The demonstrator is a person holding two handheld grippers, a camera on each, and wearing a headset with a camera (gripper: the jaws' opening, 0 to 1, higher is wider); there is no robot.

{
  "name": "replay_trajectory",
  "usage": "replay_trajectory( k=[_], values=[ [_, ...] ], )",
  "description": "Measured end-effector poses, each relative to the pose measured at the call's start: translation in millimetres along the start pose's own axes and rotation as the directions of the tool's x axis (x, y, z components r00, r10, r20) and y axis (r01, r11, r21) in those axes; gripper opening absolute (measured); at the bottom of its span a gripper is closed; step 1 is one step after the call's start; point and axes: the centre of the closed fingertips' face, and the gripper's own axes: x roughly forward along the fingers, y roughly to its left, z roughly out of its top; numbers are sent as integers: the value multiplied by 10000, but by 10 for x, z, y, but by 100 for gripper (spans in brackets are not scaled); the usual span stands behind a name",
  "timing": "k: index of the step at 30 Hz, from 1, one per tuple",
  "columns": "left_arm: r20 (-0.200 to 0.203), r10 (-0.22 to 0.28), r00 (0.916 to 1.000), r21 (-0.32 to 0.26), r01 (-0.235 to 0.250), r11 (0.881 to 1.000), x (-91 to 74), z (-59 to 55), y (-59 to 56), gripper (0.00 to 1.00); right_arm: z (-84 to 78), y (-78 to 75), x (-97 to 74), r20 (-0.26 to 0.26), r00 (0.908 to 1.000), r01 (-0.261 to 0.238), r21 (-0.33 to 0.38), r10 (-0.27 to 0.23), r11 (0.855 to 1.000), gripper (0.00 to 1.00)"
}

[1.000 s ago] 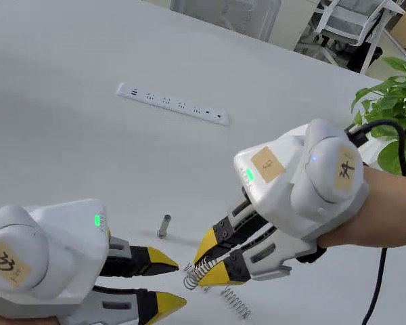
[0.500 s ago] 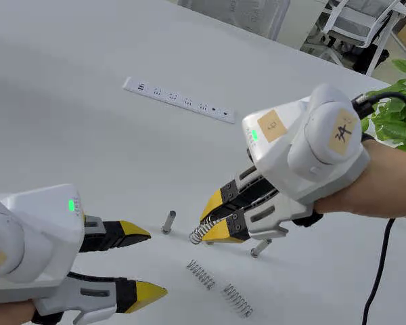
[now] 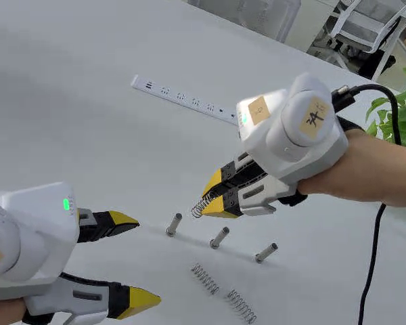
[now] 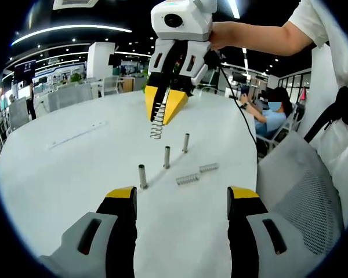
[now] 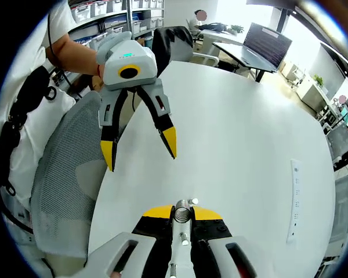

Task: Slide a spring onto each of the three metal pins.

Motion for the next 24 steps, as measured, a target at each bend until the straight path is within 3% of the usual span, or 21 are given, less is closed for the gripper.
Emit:
replay_trajectory(
  k=[9,19,24],
  values=[
    [45,13,10000,-188,-12,9998,5,-62,45,72,-48,-155,185,-236,9997,57,119,-54,9999,7],
    [160,58,9999,-349,-52,9994,29,-92,79,84,-100,-199,357,-430,9990,-147,156,154,9998,7],
    [118,-11,9999,-468,17,9989,38,-113,70,85,-138,-196,409,-533,9983,-238,180,247,9996,7]
  ],
)
